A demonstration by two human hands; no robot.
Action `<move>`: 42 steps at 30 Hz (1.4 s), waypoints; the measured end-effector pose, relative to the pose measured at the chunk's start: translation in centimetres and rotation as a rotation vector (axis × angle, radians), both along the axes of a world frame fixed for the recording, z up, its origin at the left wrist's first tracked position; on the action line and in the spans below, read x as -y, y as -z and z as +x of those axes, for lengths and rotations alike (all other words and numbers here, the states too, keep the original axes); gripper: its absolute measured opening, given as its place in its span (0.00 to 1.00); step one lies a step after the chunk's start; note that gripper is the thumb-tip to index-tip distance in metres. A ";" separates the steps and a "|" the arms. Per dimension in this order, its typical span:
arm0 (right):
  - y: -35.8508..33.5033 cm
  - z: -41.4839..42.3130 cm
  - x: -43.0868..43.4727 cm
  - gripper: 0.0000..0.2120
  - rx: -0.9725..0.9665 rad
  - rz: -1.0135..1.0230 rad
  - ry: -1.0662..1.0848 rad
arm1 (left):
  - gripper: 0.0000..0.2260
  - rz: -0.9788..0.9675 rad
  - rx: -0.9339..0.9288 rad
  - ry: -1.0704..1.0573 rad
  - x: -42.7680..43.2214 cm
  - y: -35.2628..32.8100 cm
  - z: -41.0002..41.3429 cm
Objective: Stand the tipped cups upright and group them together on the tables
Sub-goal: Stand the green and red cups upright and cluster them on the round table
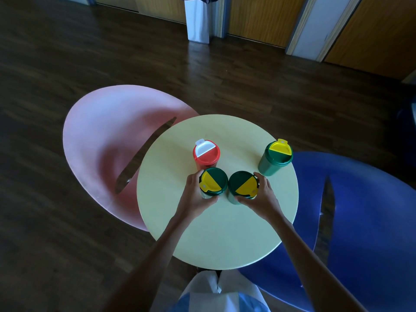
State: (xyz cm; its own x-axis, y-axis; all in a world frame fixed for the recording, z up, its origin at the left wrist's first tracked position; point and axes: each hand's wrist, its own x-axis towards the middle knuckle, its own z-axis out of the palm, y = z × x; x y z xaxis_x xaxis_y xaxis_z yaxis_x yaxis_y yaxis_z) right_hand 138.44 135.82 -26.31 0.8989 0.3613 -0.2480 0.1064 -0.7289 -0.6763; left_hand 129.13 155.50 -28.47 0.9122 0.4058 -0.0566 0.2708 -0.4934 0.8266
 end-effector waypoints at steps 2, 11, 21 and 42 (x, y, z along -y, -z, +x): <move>0.1 0.0 -0.1 0.43 0.006 0.031 0.017 | 0.38 -0.006 -0.001 0.000 -0.1 0.1 0.0; 0.2 -0.3 -0.5 0.43 0.005 0.076 0.065 | 0.38 0.001 -0.007 0.003 -0.3 -0.3 -0.3; -1.8 1.2 0.6 0.40 0.063 -0.015 0.099 | 0.37 0.029 0.067 -0.025 0.0 -1.8 -0.3; -3.8 16.6 3.2 0.45 0.228 -0.589 -0.361 | 0.40 0.217 -0.196 0.043 -5.4 -2.8 8.9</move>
